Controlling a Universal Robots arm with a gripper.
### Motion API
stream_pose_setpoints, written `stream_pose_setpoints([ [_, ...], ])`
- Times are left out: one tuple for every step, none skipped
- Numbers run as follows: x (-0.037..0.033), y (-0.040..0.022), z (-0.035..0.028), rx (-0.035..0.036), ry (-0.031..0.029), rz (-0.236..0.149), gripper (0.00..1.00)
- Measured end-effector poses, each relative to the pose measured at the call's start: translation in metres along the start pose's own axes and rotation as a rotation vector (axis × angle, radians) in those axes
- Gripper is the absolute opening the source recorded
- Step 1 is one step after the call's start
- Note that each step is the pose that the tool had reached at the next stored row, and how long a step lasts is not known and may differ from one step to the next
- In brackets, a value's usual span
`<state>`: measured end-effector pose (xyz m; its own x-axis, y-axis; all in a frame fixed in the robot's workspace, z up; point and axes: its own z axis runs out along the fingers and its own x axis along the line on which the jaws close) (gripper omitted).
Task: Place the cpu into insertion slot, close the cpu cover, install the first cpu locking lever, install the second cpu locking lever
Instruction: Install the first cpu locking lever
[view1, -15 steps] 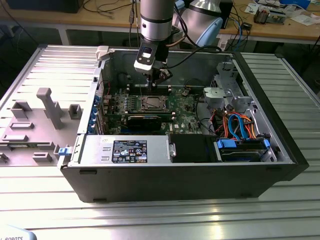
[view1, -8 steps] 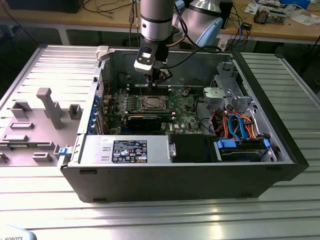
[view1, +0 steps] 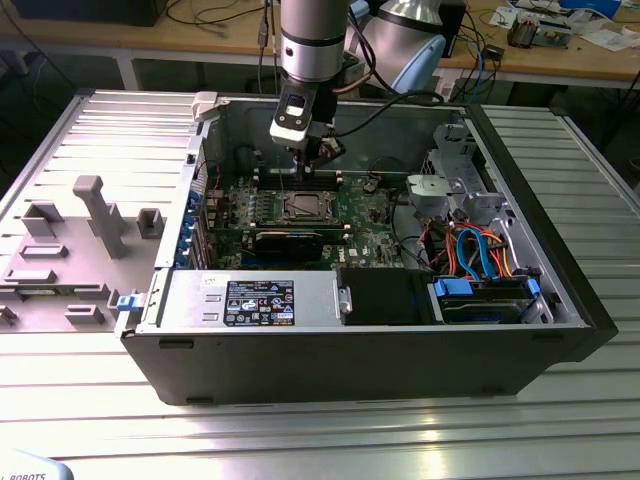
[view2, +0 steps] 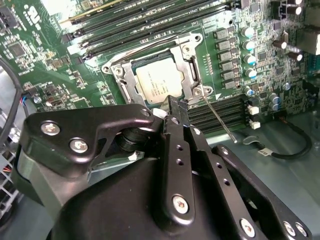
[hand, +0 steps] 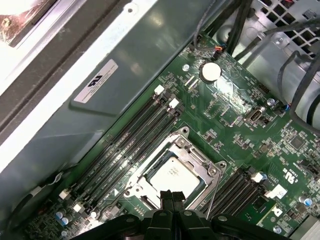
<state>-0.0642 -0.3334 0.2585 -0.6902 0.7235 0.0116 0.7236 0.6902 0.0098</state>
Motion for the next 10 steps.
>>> stream_pose_setpoints([
  [0.0, 0.0, 0.0, 0.0001, 0.0001, -0.013, 0.11],
  [0.0001, -0.0002, -0.0002, 0.0, 0.0, -0.03, 0.11],
  [0.0001, -0.0003, -0.0011, -0.0004, -0.0003, -0.034, 0.11],
  [0.0002, -0.0003, -0.0022, -0.0005, -0.0004, -0.037, 0.11],
  [0.0003, -0.0003, -0.0042, -0.0009, -0.0007, -0.039, 0.11],
  [0.0003, -0.0003, -0.0048, -0.0016, -0.0015, -0.04, 0.11],
  [0.0004, -0.0003, -0.0049, -0.0041, -0.0035, -0.041, 0.11],
  [0.0003, -0.0003, -0.0048, -0.006, -0.0054, -0.046, 0.11],
  [0.0003, -0.0003, -0.0049, -0.0057, -0.0055, -0.063, 0.11],
  [0.0003, -0.0003, -0.0049, -0.0056, -0.0052, -0.086, 0.11],
])
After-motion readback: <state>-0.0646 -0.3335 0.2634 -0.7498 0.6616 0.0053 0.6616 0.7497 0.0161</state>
